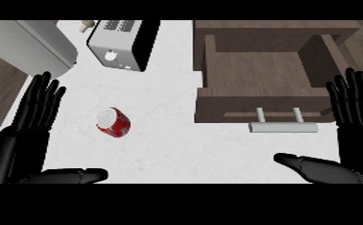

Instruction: Pick up the can, place it into the drawer and close the drawer

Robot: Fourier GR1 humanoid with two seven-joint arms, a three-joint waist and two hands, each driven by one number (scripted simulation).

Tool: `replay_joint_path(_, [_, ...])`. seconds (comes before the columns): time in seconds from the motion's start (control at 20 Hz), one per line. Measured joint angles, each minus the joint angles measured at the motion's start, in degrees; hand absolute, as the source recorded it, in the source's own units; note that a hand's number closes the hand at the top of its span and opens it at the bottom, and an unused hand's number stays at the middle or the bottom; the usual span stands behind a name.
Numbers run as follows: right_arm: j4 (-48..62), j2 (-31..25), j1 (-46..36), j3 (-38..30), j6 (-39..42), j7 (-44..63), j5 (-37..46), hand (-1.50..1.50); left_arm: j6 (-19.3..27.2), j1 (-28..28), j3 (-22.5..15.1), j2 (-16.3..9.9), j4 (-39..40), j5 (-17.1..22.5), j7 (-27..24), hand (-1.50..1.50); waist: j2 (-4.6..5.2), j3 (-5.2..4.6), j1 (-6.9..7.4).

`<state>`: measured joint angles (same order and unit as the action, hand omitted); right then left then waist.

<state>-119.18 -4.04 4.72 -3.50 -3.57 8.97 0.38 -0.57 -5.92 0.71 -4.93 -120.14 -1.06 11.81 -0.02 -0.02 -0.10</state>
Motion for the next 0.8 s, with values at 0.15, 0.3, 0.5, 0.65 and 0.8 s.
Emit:
replay_joint_path(0.15, [-0.9, -0.2, 2.7, -1.9, 0.4, 0.5, -1.5, -1.50, -0.5, -1.6, 0.6, -0.8, -3.0, 0.7, 4.2, -1.50, -0.05, 0.02, 0.03])
replay_joint_path(0.3, [-3.1, -0.9, 5.7, -4.3, 1.8, 1.3, -4.0, -1.50, -0.8, -2.3, 1.1, -1.3, -6.4, 1.9, 8.6, -1.50, -0.08, 0.02, -0.02])
replay_joint_path(0.5, [-3.5, -1.7, 10.0, -8.3, 5.5, -1.5, -8.0, -1.50, -1.6, -5.4, 1.3, -1.2, -10.6, 2.4, 10.8, -1.50, -0.10, 0.03, 0.01])
replay_joint_path(0.65, [-1.9, -2.0, 11.1, -10.3, 7.5, -3.8, -9.5, -1.50, -2.4, -7.4, 1.9, -0.8, -12.2, 3.0, 10.8, -1.50, -0.09, 0.02, 0.07])
replay_joint_path(0.8, [-1.1, -2.3, 11.4, -11.9, 9.1, -4.2, -10.7, -1.50, -2.0, -7.8, 3.1, -0.5, -15.1, 4.6, 13.9, -1.50, -0.08, 0.03, 0.09])
